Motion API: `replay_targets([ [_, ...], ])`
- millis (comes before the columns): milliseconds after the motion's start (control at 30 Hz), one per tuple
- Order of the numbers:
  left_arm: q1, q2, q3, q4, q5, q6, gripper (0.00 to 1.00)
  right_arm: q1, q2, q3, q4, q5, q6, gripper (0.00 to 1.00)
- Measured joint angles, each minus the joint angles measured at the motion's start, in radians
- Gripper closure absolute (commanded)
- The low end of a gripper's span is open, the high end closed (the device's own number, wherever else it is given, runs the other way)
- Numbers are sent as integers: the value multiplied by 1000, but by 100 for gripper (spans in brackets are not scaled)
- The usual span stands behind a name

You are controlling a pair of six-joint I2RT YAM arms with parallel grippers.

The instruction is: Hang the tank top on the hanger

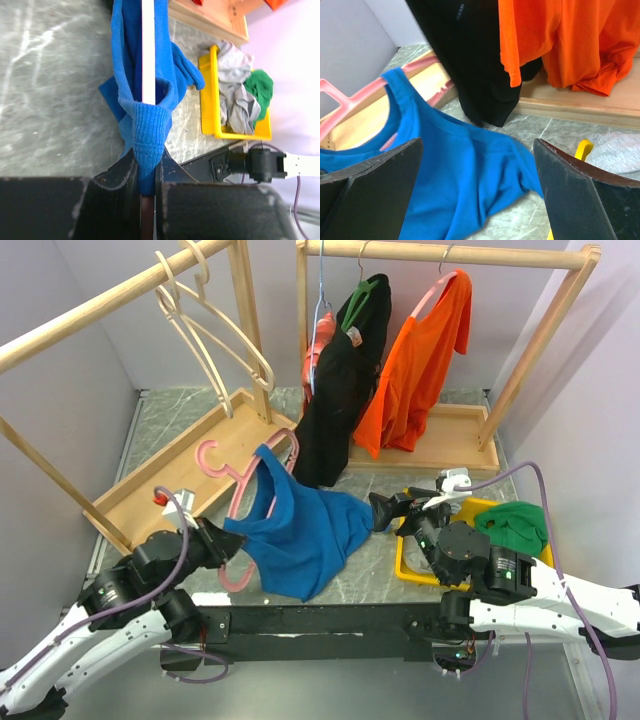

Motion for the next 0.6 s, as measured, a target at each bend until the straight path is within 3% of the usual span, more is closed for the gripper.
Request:
replay_targets([
  [333, 0, 5, 197, -230, -145, -56, 99, 0, 58, 0, -1, 3, -3, 1],
  [600, 0, 212, 555, -424, -344, -31, 99, 0, 75, 21, -1, 3, -23, 1],
])
